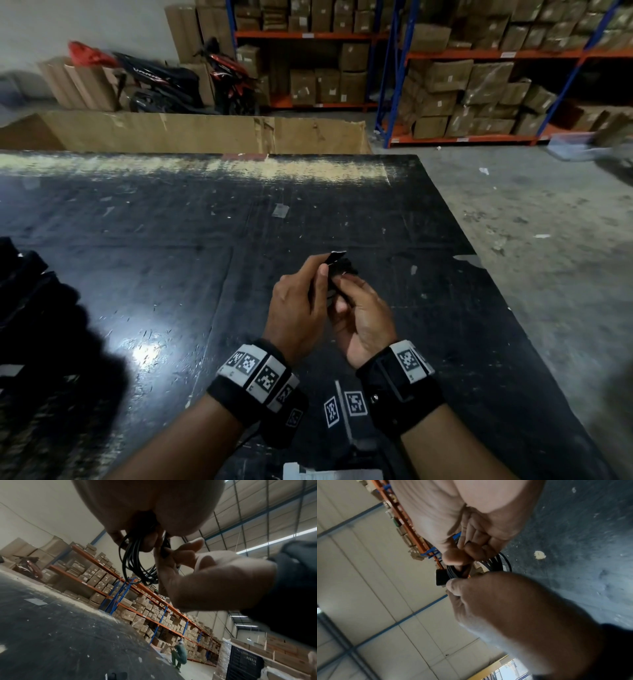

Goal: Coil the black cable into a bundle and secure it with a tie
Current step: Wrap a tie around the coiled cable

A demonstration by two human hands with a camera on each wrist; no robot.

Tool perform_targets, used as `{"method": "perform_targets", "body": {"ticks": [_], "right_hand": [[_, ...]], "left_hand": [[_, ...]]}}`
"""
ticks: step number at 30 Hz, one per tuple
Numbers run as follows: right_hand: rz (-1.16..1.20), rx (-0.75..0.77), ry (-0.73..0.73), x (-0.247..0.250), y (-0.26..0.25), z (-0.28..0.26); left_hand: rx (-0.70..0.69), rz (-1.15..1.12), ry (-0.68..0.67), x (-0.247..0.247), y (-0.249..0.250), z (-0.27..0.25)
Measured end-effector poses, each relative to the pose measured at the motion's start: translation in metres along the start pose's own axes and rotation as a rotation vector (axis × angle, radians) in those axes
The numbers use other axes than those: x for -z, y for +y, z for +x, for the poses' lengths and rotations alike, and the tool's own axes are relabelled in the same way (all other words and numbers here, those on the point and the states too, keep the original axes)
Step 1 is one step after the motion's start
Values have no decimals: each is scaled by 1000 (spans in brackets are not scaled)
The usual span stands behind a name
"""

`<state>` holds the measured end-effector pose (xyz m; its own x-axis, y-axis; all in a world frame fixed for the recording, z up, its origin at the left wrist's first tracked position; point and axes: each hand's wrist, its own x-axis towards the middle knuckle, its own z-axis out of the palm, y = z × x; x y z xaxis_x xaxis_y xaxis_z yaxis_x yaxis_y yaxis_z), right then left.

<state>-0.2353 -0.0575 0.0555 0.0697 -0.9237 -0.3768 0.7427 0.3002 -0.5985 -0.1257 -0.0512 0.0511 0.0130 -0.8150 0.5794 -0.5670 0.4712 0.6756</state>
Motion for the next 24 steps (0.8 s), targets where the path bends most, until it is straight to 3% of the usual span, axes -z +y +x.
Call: {"method": "perform_targets", "body": {"ticks": [3, 6, 12, 16, 20, 24], "right_hand": [[-130, 73, -3, 0, -3, -4], [-413, 244, -25, 5, -3, -6], [-1169, 841, -67, 18, -4, -10], [-1379, 1158, -132, 20, -9, -5], [-1468, 1231, -180, 20, -17, 3], [-1458, 1101, -247, 17, -31, 9]], "left_hand": [[7, -5, 14, 5, -3, 4], [62, -22, 5, 10, -8, 9], [184, 2, -105, 17, -12, 10], [235, -25, -163, 20, -15, 10], [228, -3, -212, 24, -19, 12], [136, 87, -343, 32, -19, 13]]}}
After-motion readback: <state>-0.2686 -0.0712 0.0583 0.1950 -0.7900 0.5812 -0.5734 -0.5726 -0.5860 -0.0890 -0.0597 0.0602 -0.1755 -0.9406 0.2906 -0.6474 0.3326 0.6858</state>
